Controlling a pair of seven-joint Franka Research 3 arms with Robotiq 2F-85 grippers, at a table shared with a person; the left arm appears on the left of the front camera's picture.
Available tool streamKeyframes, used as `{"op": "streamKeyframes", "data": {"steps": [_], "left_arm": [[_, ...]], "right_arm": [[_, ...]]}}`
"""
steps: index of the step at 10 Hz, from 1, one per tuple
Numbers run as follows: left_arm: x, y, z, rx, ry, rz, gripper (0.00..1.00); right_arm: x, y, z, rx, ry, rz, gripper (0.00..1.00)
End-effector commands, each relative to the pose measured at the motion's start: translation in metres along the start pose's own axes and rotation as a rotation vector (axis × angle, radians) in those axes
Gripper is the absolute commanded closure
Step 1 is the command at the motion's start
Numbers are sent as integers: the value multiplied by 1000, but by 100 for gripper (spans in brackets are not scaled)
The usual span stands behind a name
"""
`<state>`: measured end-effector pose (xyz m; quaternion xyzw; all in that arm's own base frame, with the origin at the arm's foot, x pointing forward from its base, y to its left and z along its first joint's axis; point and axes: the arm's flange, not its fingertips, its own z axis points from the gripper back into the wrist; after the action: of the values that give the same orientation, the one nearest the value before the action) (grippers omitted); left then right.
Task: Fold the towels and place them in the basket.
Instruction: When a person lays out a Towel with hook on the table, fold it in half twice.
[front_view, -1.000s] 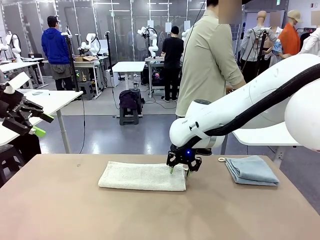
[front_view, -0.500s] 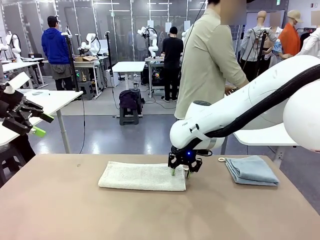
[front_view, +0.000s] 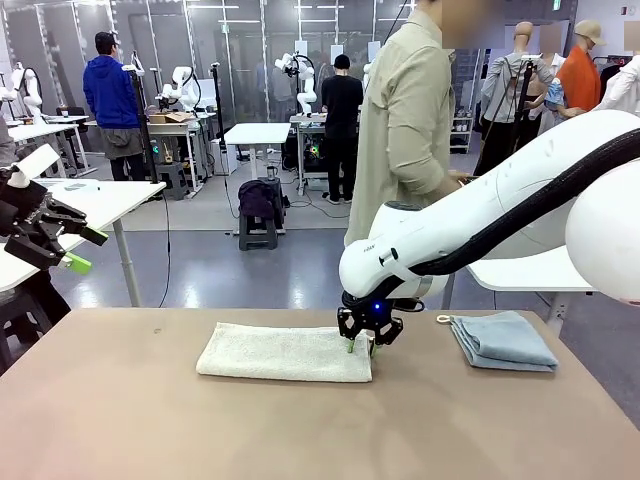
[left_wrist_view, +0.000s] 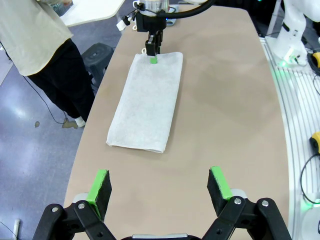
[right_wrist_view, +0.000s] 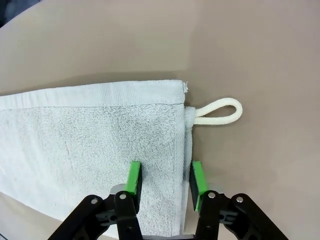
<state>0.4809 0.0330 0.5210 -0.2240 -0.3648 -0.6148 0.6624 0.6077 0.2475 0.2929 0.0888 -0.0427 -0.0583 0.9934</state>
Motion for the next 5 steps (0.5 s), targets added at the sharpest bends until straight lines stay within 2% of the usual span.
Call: {"op": "streamKeyframes", "data": {"steps": [1,5], "left_arm": [[1,-1,1,-3,-2,-8,2],[1,-1,1,-3,-2,-8,2]], "right_arm": [[5,9,-5,-58,-8,-36,52],[4,9,-6,-82,2,-42,52]]}}
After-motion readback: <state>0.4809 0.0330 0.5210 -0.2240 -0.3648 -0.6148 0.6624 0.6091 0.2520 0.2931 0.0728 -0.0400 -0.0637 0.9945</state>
